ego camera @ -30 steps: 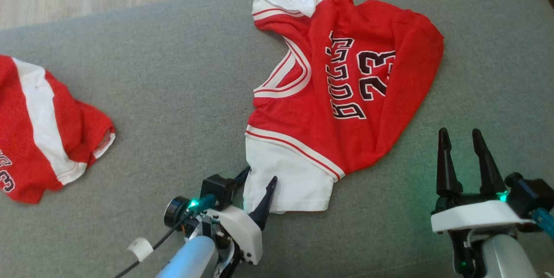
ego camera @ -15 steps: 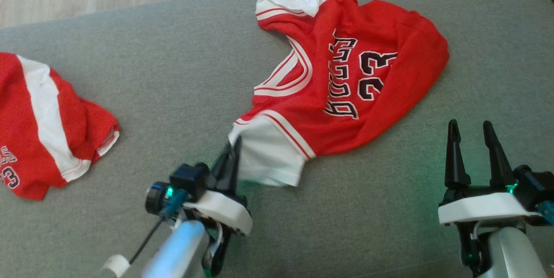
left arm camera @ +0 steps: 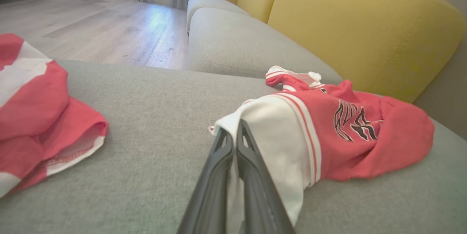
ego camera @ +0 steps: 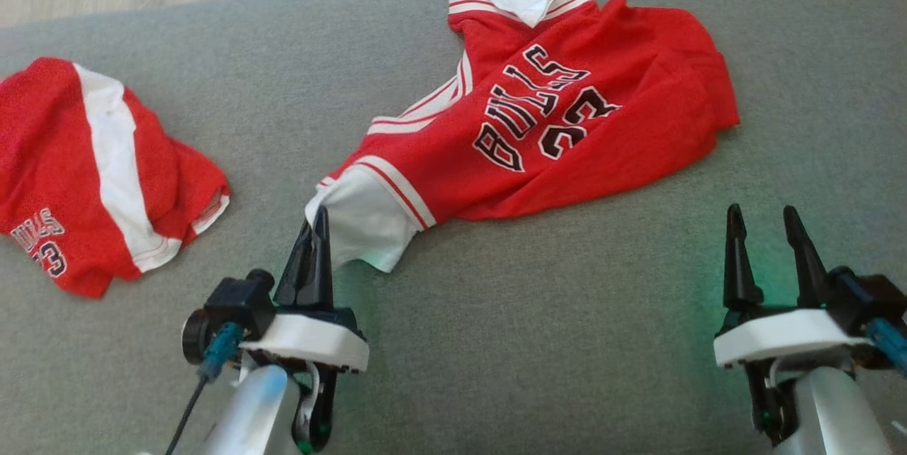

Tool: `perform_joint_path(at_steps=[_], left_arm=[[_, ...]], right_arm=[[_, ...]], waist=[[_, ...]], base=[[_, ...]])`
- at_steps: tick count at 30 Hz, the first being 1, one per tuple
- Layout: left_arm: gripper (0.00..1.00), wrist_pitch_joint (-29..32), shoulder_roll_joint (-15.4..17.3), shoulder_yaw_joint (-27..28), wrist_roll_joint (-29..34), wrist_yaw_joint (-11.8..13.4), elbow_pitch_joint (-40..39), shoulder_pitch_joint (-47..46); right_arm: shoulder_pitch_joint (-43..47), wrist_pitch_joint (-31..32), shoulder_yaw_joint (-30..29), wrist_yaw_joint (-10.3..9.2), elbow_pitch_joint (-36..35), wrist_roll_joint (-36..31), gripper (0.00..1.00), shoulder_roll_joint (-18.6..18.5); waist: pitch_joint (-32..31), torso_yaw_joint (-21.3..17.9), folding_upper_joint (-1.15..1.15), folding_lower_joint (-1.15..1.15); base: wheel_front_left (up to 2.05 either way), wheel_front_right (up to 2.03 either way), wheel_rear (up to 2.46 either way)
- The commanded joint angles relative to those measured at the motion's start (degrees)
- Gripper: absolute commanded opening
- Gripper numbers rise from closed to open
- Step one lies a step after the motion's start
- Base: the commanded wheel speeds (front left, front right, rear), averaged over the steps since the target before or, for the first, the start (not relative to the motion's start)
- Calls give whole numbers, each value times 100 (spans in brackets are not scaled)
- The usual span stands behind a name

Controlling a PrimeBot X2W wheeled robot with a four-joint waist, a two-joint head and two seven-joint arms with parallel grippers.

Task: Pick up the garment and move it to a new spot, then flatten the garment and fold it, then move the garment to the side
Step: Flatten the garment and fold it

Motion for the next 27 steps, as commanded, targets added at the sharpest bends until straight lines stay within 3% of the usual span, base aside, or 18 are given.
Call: perform_joint_path(at_steps=[1,9,21,27], left_arm=[[100,-55,24,167,93,-9,-125,-161],[100,-55,18,112,55,23,-394,-132],[100,-55,17,-225,101,76,-767,21],[100,-55,16,-307,88,133,-864,48]], right_arm=[[-286,30,78,-4,-61,-51,100,-35],[-879,293,-411,-4,617,63,100,-34],[-2141,340,-1142,-4,2635,213,100,-34],[-2643,150,-1200,-4,3403,317,100,-34]], waist=[[12,61,0,0],[90,282,0,0],[233,770,0,0],[316,846,0,0]], base=[[0,0,0],[0,0,0],[0,0,0],[0,0,0]])
